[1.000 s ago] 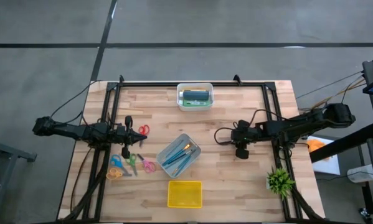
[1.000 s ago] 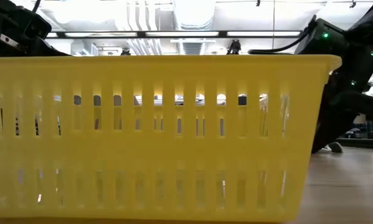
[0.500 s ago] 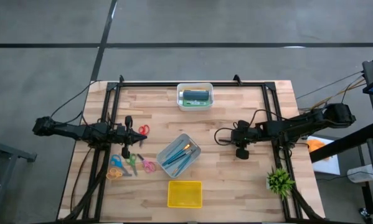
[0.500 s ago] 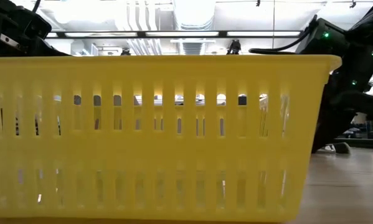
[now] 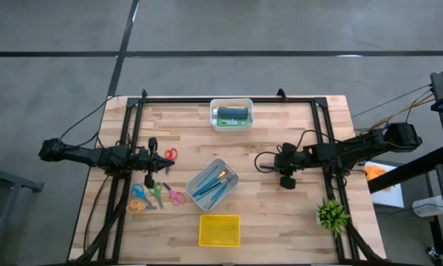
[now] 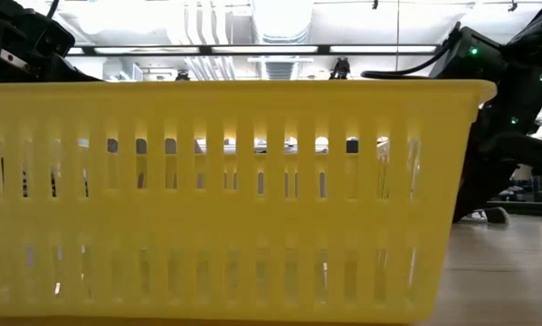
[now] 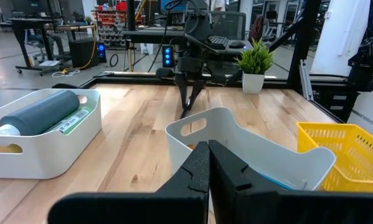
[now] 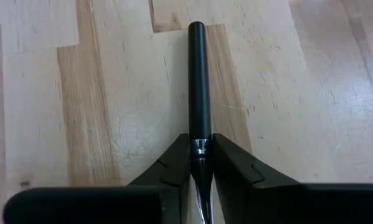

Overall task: Pick & Place Paint Supplies
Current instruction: Put the black paint brush into the gray bin

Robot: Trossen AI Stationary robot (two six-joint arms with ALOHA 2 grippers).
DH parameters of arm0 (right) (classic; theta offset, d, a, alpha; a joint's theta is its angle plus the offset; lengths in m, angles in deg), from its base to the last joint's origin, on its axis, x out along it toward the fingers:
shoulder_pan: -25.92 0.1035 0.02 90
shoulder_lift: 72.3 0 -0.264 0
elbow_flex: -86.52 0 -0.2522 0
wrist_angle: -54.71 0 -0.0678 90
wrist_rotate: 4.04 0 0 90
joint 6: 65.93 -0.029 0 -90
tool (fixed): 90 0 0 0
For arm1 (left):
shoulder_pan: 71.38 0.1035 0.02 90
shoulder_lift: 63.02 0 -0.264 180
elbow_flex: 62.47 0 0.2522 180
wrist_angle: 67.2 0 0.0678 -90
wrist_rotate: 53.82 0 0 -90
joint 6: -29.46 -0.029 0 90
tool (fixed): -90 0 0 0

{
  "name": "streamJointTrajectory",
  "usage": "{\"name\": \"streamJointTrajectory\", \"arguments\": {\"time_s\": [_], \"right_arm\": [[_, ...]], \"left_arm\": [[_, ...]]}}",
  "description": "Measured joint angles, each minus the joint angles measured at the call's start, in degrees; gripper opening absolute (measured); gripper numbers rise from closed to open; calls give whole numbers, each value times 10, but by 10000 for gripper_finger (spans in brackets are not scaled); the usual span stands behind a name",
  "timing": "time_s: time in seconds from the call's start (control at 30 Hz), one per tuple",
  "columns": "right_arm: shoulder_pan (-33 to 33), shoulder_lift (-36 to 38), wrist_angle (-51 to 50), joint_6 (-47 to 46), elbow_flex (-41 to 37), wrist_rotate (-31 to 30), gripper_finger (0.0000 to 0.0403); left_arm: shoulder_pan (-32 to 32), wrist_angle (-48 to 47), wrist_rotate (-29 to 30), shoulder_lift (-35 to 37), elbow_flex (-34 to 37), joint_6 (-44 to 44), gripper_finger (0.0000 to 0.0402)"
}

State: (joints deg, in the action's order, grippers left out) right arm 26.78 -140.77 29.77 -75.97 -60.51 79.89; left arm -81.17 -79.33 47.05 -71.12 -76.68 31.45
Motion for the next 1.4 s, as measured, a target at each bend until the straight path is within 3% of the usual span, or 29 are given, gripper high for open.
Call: {"name": "streamJointTrajectory", "arguments": {"time_s": [0.63, 0.93, 1.4], "right_arm": [[0, 1, -9, 2, 11, -1, 35], [0, 2, -21, 6, 96, -2, 52], [0, -24, -18, 161, 239, 2, 57]], "left_arm": [[0, 0, 0, 0, 0, 0, 0], [0, 0, 0, 0, 0, 0, 0], [0, 0, 0, 0, 0, 0, 0]]}}
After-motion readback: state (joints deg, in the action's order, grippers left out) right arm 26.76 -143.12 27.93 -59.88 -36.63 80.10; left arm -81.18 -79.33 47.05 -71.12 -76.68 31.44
